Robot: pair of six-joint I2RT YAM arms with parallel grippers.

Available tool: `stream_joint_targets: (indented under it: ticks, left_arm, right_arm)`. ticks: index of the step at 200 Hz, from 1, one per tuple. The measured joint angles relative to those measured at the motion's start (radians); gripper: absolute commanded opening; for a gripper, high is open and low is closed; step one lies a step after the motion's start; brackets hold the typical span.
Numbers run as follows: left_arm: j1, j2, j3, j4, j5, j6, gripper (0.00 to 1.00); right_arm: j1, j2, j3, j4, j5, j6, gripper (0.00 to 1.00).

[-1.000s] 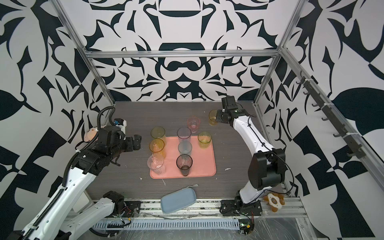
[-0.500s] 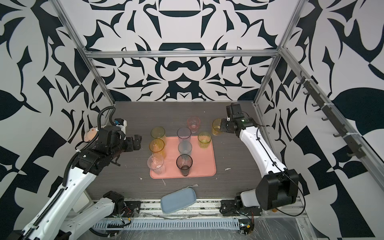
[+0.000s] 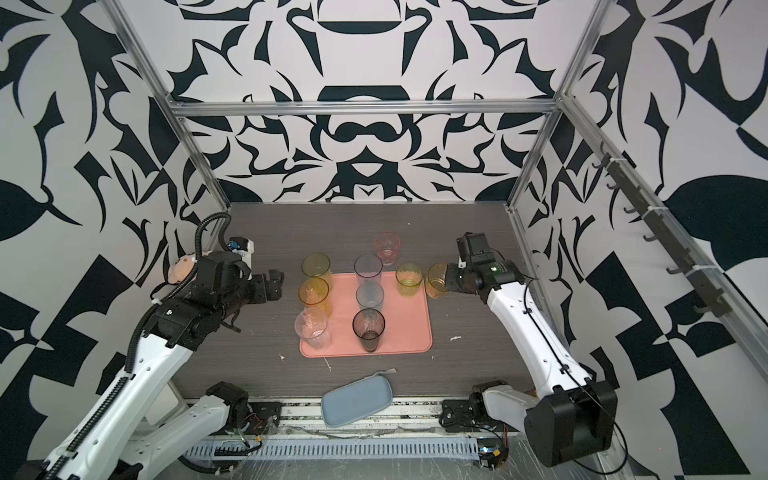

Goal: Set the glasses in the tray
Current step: 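Lift the yellow glass with the right gripper and carry it toward the tray, then lower the yellow glass onto the tray beside the green glass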

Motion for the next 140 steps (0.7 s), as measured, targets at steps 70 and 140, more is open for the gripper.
stream_joint_targets:
  ticks: [70, 140]
  left_arm:
    - [0.0, 0.0, 0.0, 0.0, 0.006, 0.0, 1.0]
    - [0.0, 0.002, 0.0, 0.0, 0.007, 0.0, 0.99]
  right_arm:
    - [0.113, -0.035, -0.08, -0.01, 0.007, 0.039, 0.0]
    - [0.246, -0.049, -0.174, 0.043, 0.02, 0.113, 0.0]
